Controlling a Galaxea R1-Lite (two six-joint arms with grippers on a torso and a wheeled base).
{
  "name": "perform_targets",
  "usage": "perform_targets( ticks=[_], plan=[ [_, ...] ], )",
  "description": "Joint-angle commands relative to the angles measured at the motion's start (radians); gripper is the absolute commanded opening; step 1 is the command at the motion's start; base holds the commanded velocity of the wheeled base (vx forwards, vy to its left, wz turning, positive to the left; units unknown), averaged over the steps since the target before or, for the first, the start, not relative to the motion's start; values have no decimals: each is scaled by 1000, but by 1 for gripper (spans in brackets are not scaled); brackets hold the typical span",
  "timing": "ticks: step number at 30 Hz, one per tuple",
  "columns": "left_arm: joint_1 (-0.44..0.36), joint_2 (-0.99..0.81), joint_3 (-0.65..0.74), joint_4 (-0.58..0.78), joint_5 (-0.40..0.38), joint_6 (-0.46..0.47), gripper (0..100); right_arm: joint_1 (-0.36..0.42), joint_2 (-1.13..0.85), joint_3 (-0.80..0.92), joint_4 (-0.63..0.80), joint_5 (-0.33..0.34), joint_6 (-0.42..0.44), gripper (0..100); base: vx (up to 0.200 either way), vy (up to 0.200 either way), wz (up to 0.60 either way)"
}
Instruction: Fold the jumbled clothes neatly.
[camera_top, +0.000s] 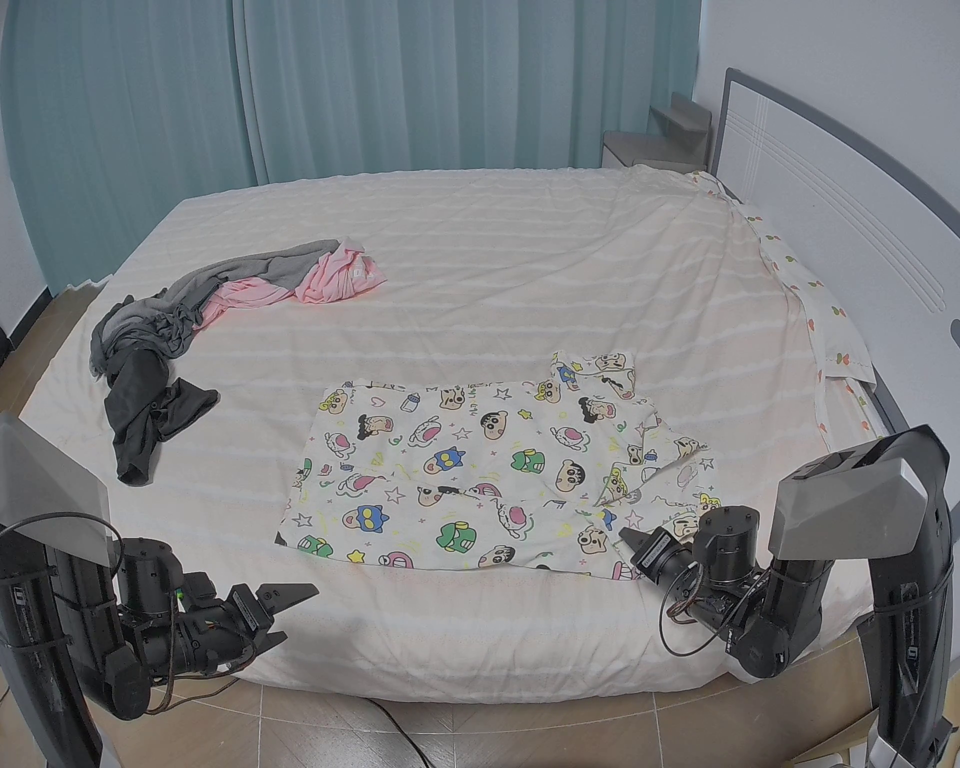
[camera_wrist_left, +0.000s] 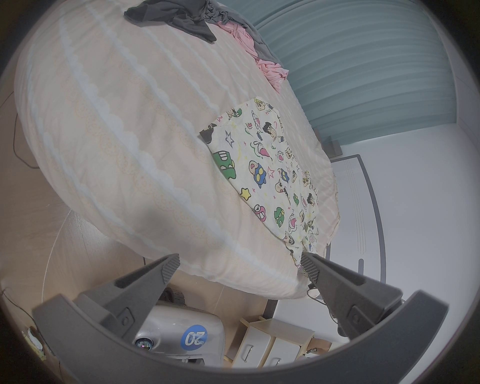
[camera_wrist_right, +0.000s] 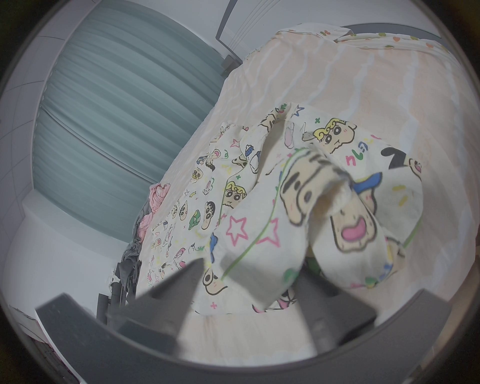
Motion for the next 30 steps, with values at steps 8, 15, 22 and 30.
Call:
perform_targets(
  ticks=[8,15,22,30],
  plan=[
    [0,6,15,0,0,0,100,1,-45,26,3,0,-9,0,0,0,0],
    [0,6,15,0,1,1,100,9,-147,15,60,0,-43,0,0,0,0],
    [0,6,16,-2,1,1,100,1,-221,-71,213,5,-46,0,0,0,0],
    [0,7,15,0,1,1,100,1,-292,-185,436,3,-54,0,0,0,0]
  ],
)
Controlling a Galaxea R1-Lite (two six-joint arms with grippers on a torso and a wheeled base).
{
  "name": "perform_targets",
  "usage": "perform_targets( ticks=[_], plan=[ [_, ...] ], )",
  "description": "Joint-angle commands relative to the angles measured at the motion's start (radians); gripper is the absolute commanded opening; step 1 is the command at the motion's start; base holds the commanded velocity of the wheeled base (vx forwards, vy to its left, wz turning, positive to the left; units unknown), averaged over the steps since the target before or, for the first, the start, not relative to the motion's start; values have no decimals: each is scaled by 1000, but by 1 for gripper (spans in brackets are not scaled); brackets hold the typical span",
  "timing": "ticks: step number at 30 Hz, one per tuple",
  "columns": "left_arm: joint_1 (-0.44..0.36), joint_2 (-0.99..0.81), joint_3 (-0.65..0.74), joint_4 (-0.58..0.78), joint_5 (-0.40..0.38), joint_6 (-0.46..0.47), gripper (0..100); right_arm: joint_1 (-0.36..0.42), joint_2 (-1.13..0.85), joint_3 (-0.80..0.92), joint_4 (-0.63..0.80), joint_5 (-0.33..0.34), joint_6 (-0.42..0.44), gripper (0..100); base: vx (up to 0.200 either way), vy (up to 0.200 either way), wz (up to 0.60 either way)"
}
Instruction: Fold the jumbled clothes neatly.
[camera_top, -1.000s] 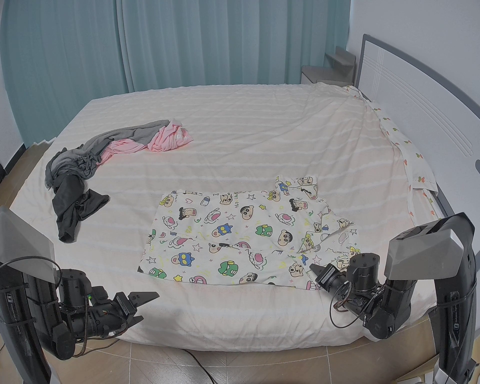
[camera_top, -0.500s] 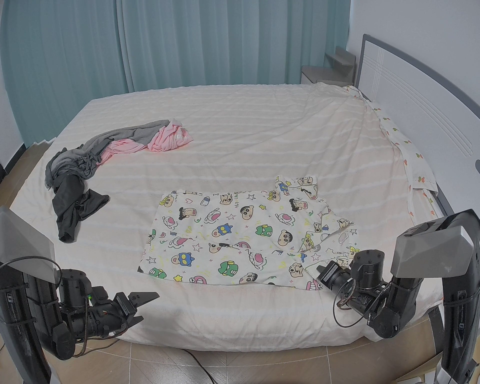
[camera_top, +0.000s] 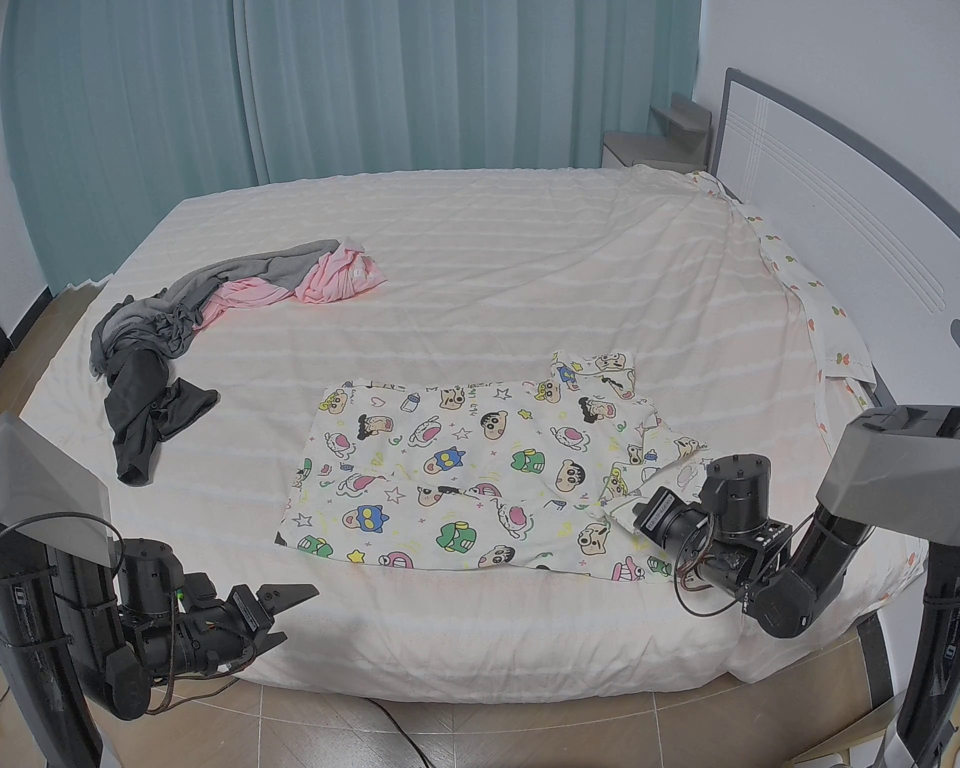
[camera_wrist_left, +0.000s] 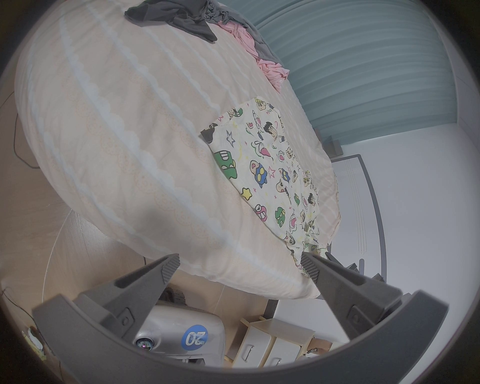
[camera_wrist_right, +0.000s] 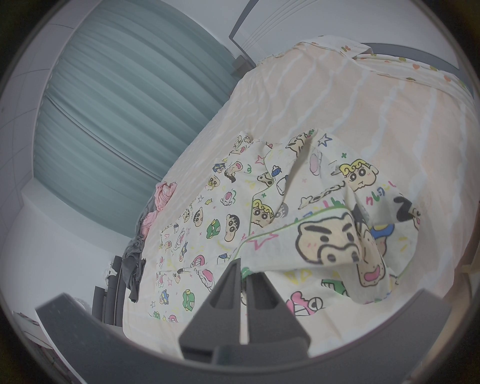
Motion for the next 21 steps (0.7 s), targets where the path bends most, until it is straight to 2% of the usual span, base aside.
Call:
perform_targets(
  ticks=[1,14,21],
  plan=[
    [0,2,15,0,0,1,100,-1,-73,-67,80,-1,-3,0,0,0,0],
    [0,4,15,0,0,1,100,-34,-135,-176,331,12,-78,0,0,0,0],
    [0,8,15,-2,0,4,100,-7,-173,-145,428,25,-83,0,0,0,0]
  ],
)
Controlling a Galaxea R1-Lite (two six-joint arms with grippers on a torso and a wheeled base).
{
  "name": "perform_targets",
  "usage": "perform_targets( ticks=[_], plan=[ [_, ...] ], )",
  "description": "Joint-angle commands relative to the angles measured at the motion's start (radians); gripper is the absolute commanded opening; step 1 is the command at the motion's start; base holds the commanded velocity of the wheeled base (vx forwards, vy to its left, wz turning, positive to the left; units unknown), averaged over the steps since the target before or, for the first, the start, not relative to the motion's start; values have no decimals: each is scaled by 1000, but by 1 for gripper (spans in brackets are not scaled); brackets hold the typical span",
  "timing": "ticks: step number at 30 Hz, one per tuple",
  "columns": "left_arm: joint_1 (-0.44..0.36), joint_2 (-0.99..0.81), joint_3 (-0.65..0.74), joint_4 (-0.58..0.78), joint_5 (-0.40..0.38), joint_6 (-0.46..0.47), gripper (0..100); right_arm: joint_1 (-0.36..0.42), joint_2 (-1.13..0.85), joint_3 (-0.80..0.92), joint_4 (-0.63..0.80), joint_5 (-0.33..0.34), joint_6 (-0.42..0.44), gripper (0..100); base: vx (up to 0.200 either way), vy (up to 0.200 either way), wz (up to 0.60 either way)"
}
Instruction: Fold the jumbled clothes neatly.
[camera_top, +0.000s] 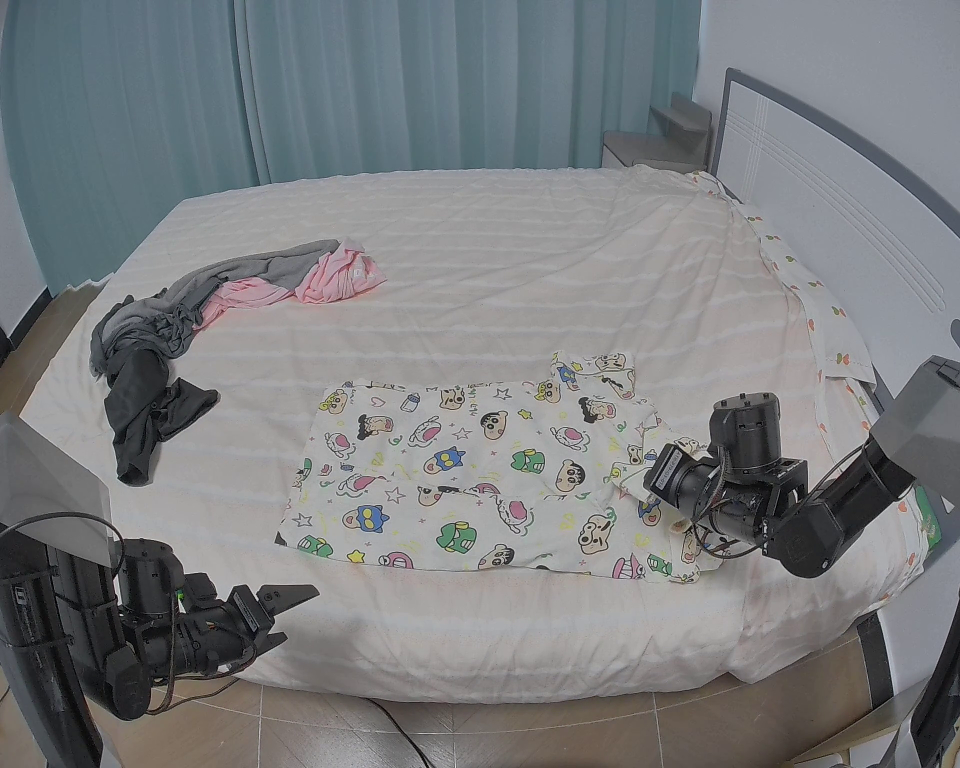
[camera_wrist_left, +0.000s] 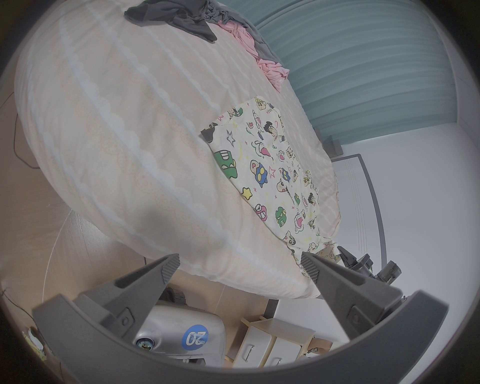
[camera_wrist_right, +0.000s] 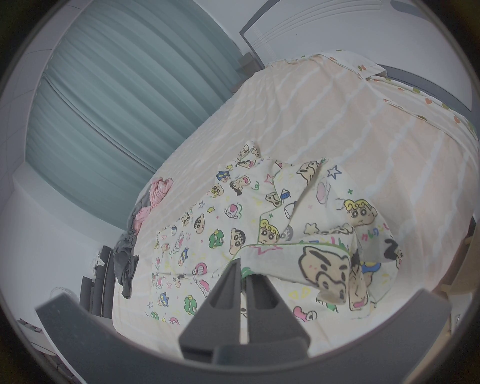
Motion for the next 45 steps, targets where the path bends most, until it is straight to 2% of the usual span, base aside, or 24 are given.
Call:
perform_targets(
  ticks=[1,5,17,25,34,40,41,45],
  plan=[
    [1,6,14,-1,0,1,100,22,-41,15,54,14,0,0,0,0,0],
    [-3,8,14,-4,14,1,100,46,-62,37,117,26,3,0,0,0,0],
    [-4,11,14,-4,20,1,100,88,2,140,102,54,40,0,0,0,0],
    [-4,11,14,-4,20,1,100,108,75,157,5,54,83,0,0,0,0],
    [-4,11,14,-4,20,1,100,129,142,163,-83,48,89,0,0,0,0],
    [-4,13,14,-4,20,2,100,126,142,183,-93,48,89,0,0,0,0],
    [-4,13,14,-4,20,2,100,126,142,184,-93,48,89,100,0,0,0],
    [-4,13,14,-4,20,2,100,125,128,209,-107,46,86,100,0,0,0]
  ],
)
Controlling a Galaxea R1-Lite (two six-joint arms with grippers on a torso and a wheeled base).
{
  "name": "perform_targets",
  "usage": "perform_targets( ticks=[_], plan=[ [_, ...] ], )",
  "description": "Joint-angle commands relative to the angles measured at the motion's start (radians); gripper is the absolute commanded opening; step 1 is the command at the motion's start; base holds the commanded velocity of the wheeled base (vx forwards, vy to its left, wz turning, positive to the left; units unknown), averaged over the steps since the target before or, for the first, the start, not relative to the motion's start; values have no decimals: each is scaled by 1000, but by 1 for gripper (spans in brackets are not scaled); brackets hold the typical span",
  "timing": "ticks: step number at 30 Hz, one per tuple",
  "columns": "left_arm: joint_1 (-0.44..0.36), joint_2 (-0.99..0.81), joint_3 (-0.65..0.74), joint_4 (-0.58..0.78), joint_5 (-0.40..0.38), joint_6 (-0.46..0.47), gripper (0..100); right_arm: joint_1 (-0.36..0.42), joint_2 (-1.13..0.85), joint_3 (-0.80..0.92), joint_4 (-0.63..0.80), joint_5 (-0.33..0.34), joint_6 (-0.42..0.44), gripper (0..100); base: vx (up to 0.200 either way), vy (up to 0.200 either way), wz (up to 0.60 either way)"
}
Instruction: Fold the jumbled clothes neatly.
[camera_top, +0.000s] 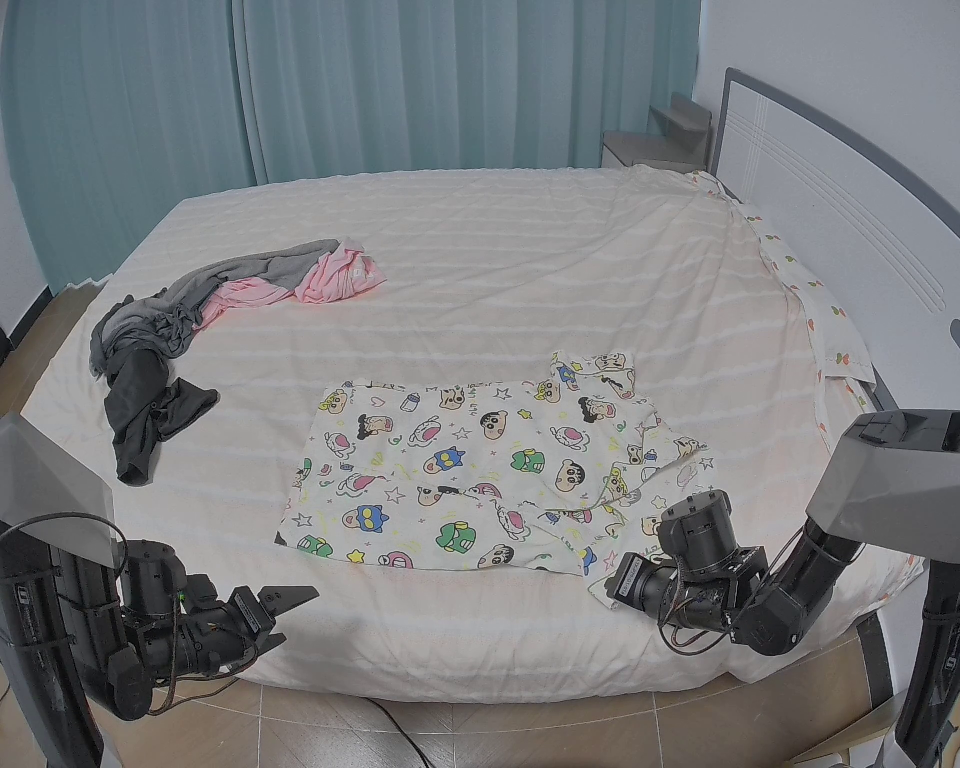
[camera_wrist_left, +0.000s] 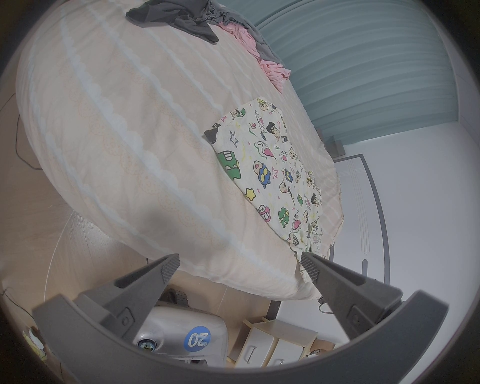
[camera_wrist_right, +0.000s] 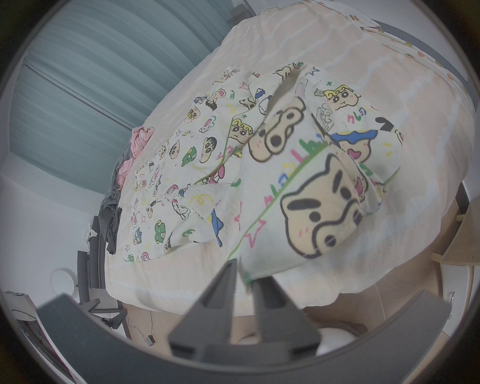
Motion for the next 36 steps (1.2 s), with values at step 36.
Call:
perform_targets(
  ticks=[36],
  plan=[
    [0,1,15,-1,0,0,100,-97,12,306,-556,-74,102,100,0,0,0]
  ],
)
